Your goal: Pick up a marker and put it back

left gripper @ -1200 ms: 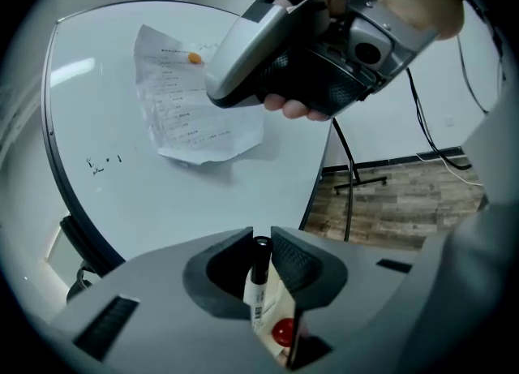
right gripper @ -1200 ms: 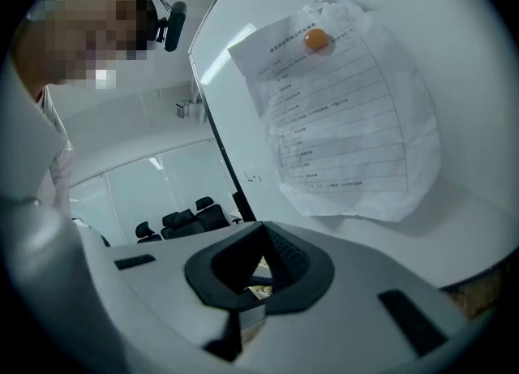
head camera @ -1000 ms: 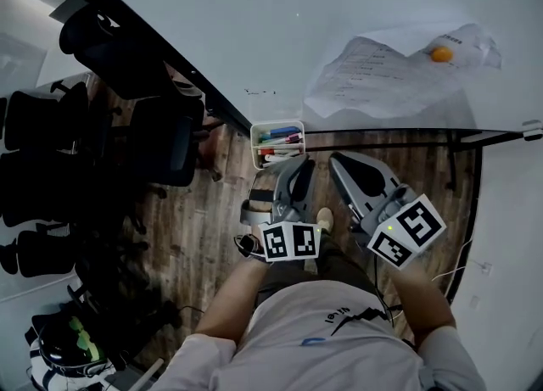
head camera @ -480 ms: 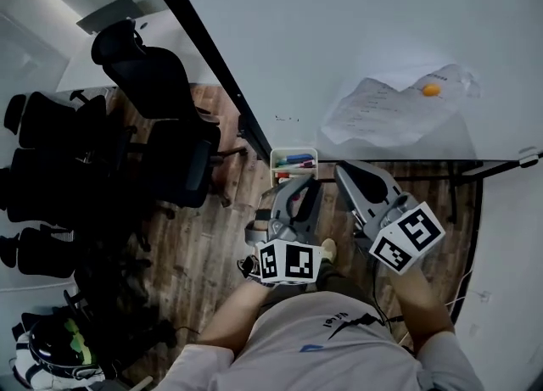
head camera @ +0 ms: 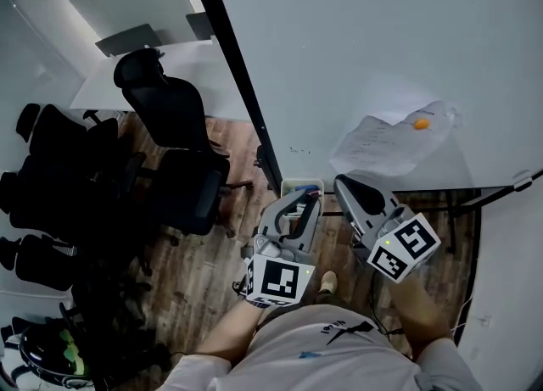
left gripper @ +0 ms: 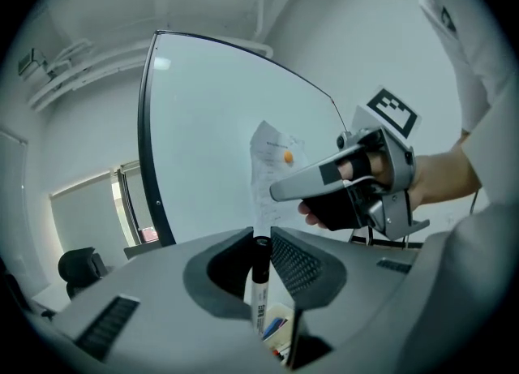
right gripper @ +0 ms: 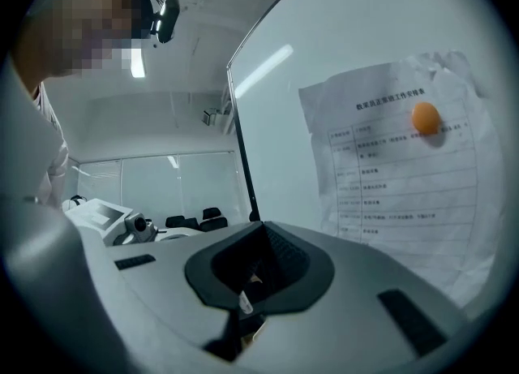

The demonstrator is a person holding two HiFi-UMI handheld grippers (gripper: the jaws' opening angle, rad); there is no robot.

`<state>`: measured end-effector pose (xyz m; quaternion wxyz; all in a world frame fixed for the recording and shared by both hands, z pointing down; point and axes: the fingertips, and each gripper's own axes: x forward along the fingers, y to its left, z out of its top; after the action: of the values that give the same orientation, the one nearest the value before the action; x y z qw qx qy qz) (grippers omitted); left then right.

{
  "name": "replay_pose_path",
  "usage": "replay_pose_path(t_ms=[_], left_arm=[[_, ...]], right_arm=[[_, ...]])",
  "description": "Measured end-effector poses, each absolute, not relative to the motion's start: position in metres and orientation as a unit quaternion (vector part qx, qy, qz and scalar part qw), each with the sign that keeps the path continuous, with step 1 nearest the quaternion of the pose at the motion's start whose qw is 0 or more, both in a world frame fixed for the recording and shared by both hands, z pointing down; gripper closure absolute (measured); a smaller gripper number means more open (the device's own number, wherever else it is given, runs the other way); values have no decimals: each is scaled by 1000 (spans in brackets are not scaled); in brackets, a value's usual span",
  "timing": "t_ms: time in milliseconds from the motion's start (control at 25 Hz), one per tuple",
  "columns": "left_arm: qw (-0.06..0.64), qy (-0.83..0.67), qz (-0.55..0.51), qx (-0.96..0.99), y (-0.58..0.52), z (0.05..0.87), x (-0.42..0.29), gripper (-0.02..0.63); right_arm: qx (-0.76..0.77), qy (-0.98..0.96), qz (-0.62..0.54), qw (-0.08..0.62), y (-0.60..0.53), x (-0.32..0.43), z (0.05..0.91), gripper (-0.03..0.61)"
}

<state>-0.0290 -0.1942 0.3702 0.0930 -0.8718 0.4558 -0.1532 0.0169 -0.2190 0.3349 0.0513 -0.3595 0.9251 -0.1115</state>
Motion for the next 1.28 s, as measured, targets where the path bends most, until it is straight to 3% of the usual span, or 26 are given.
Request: replay_pose_path(t_ms=[560,760,1280], left_arm=[[105,448,-69,-885,-188,318,-36,540],[66,450,-62,-888,-188,327,-39,540],[53,456,-44,-887,-192,331,-49,540]], right_arm=[[-365,925,-84,62,-210,17,306,566],[-363,926,-83,59,-207,12,307,566],[-358,928,-93,49,-205,1,314,566]])
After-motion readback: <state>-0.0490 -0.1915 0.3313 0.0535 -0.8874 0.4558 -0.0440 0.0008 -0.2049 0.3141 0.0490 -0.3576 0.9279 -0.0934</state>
